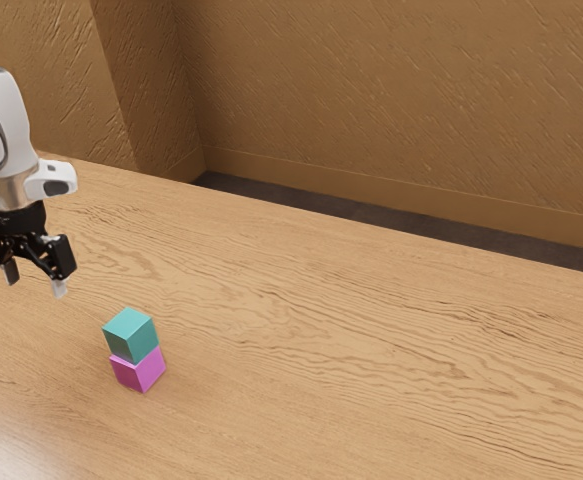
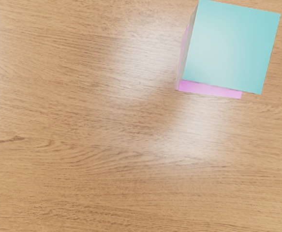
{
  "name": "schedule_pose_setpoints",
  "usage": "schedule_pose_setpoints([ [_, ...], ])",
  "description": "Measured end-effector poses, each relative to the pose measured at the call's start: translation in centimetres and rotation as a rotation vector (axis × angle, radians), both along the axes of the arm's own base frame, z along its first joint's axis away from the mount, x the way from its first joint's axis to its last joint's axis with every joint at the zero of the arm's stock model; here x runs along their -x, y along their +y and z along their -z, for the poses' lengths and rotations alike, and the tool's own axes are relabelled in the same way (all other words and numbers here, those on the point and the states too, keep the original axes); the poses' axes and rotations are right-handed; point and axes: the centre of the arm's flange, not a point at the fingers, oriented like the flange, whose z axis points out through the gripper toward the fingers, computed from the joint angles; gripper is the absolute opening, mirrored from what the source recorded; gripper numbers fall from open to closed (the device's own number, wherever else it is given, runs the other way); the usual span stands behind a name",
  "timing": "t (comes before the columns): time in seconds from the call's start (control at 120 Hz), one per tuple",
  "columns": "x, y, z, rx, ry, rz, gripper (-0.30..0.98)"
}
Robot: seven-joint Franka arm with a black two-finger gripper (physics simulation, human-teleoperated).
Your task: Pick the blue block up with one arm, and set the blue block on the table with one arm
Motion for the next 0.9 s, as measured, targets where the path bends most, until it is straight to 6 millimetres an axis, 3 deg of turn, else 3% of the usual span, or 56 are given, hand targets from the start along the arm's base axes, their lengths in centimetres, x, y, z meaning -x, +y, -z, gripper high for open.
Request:
schedule_pose_setpoints([
  [0.133,0.2,0.2,2.6,0.001,0.007,0.013,0.69],
  [0.325,-3.3,-0.4,7.1,-0.005,0.043,0.058,0.69],
  [0.542,-7.9,-2.5,8.9,-0.018,0.036,0.124,0.69],
  [0.9,-10.9,-5.0,12.2,-0.001,0.055,0.17,0.69],
])
